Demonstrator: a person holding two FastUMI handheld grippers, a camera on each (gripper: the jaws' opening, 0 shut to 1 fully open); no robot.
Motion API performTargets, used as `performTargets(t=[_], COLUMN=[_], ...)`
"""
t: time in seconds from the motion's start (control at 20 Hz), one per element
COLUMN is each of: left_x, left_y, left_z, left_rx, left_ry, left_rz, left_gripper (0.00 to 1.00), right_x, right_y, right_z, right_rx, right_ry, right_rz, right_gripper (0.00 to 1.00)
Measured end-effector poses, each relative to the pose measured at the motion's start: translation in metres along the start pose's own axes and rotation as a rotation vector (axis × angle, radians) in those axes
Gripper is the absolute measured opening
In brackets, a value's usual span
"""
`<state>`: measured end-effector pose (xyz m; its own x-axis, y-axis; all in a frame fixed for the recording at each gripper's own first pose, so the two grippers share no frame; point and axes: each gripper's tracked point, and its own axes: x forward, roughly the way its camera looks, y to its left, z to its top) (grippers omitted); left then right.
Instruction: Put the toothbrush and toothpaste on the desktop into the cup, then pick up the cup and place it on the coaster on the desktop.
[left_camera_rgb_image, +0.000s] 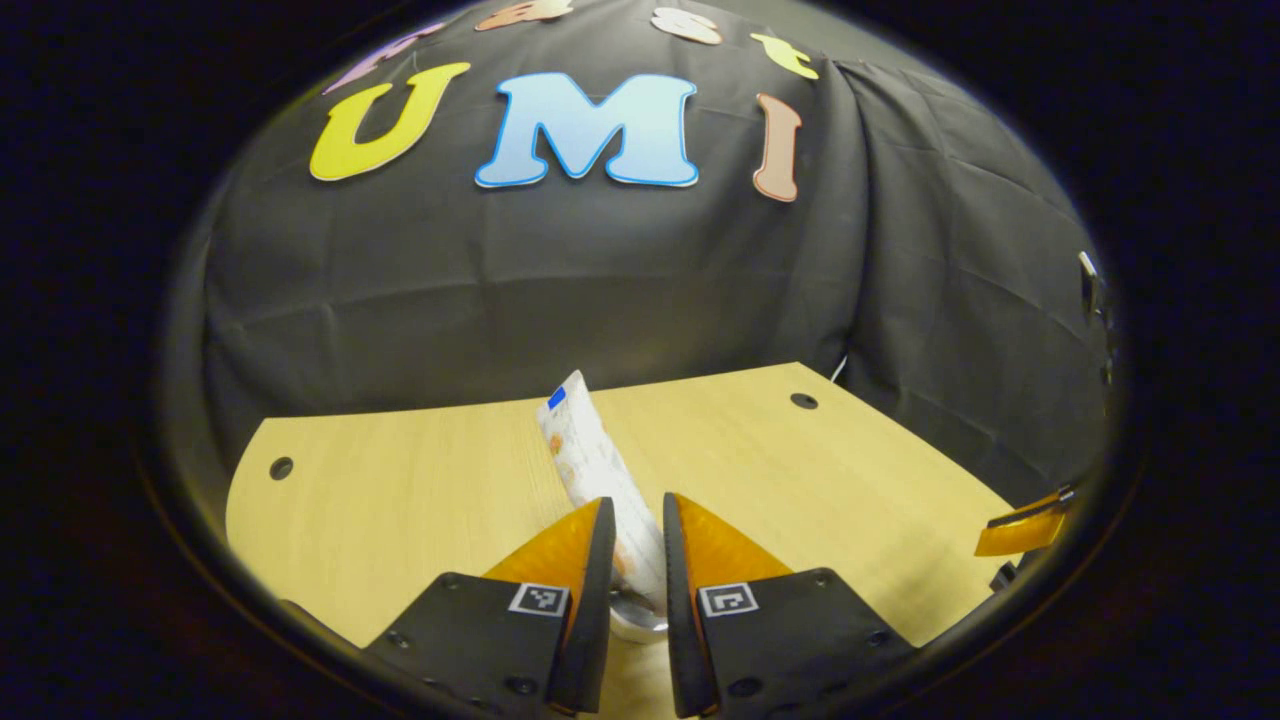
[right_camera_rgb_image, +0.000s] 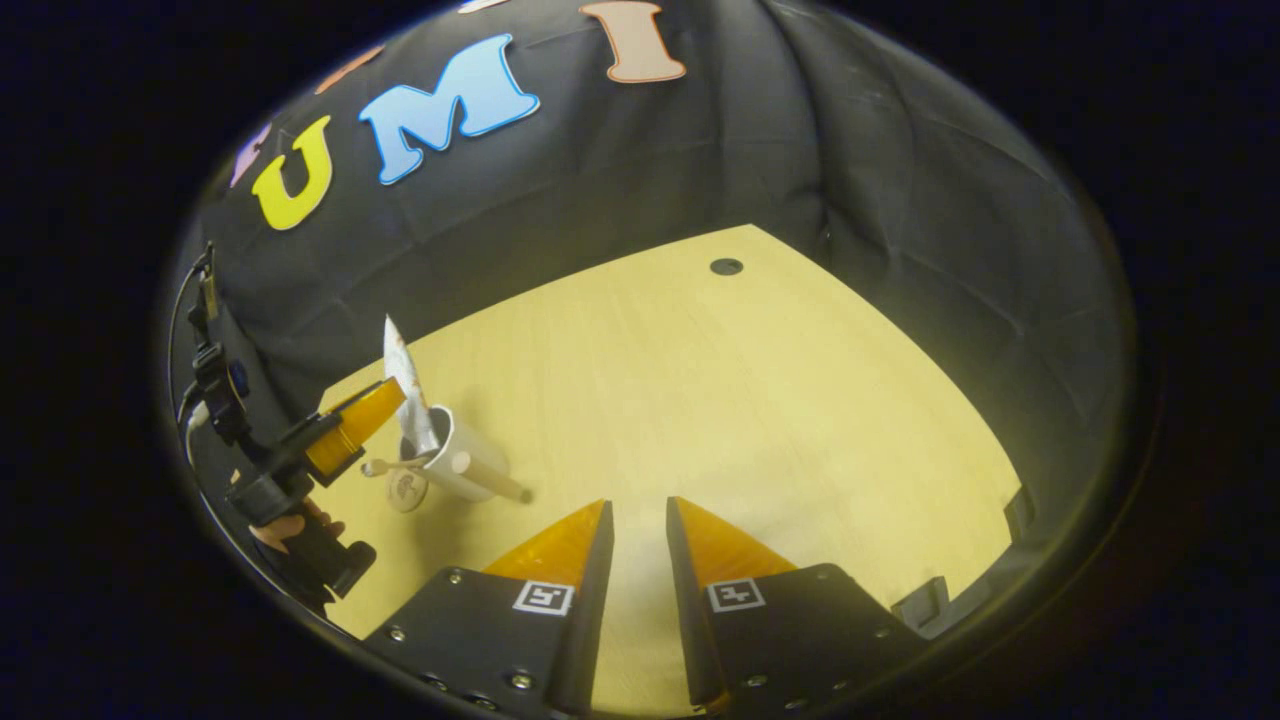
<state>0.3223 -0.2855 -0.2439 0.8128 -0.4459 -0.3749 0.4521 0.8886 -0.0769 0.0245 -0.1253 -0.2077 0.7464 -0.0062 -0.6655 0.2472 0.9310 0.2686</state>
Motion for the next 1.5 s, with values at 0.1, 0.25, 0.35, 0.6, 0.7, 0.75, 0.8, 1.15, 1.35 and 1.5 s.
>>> performTargets(t=[0.1,0.25,0.35,0.6,0.7,0.75,0.8,1.15,1.35,1.5], left_x=[-0.007,-0.022,-0.034,-0.082,-0.106,-0.115,-0.127,-0.222,-0.282,-0.321], left_y=[0.001,0.006,0.015,0.058,0.080,0.089,0.100,0.171,0.205,0.223], left_z=[0.003,0.009,0.011,0.010,0.005,0.000,-0.005,-0.042,-0.064,-0.083], left_rx=[0.002,0.004,0.000,-0.019,-0.038,-0.051,-0.067,-0.174,-0.223,-0.270], left_ry=[-0.011,-0.031,-0.035,-0.047,-0.040,-0.037,-0.035,-0.028,-0.022,-0.013], left_rz=[0.005,0.020,0.044,0.140,0.183,0.207,0.230,0.426,0.559,0.654], left_gripper=[0.33,0.34,0.33,0.33,0.33,0.33,0.33,0.33,0.33,0.33], right_x=[0.000,0.003,0.005,0.012,0.016,0.015,0.019,0.037,0.059,0.078], right_y=[0.001,0.008,0.014,0.042,0.053,0.063,0.067,0.090,0.106,0.118], right_z=[-0.001,-0.003,-0.002,0.002,0.004,0.003,0.004,-0.009,-0.009,-0.010], right_rx=[-0.007,-0.017,-0.039,-0.160,-0.210,-0.233,-0.268,-0.631,-0.768,-0.840], right_ry=[0.003,0.007,0.012,0.042,0.059,0.076,0.093,0.264,0.347,0.395], right_rz=[0.005,0.021,0.043,0.136,0.173,0.204,0.220,0.309,0.350,0.368], right_gripper=[0.34,0.34,0.34,0.34,0.34,0.37,0.50,0.64,0.64,0.64])
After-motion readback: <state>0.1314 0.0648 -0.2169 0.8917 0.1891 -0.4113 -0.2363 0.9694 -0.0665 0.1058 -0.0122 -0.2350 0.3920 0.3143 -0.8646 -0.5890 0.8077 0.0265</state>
